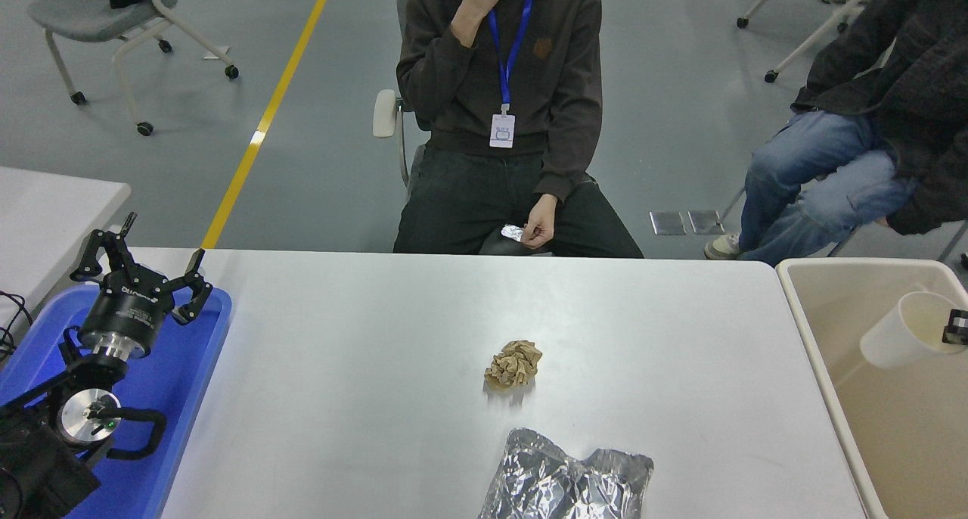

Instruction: Clean the table surface

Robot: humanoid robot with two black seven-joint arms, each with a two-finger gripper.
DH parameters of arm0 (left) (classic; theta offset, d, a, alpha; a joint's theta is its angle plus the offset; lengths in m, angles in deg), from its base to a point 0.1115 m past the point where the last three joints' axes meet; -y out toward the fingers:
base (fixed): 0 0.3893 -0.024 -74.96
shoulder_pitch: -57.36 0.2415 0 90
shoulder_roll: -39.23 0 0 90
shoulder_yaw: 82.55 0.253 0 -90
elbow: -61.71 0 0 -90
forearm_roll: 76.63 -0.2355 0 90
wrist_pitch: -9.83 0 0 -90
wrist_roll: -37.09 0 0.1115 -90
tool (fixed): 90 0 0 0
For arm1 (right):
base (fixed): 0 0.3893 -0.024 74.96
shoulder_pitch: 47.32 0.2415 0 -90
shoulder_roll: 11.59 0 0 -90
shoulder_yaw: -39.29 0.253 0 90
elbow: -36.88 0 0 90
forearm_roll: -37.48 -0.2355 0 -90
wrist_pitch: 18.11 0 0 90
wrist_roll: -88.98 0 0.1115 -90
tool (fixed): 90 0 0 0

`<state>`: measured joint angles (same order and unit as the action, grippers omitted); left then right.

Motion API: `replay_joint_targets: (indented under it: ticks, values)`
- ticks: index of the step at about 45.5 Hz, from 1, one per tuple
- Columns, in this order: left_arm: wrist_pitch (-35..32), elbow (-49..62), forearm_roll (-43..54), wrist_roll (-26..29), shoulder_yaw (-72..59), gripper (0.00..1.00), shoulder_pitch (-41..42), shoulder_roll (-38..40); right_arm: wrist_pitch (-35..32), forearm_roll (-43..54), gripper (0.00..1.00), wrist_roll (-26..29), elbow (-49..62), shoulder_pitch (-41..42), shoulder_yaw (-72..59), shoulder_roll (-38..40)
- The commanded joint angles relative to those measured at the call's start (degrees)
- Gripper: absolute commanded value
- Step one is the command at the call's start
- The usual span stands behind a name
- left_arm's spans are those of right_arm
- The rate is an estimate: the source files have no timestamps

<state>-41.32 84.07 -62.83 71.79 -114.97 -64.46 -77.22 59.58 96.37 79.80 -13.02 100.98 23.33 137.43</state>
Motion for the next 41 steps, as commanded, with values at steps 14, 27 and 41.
replay_joint_targets:
  ticks: [14,27,41]
  values:
    - [0.0,0.0,0.0,-0.1,0.0,1.0,0.0,0.0,3.2,-1.9,0.0,-7.1,33.9,-12.1,-0.2,-18.8]
    - [0.0,0.1,0.0,0.0,0.0,1.0,0.0,0.0,3.6,-3.4,0.0,-8.9,49.6,-17.1,-1.5,-28.4]
    - [0.0,0.0,0.0,0.0,0.0,1.0,0.0,0.0,8.2,-3.5,0.0,-8.8,49.9,-17.9,-4.4,-29.1]
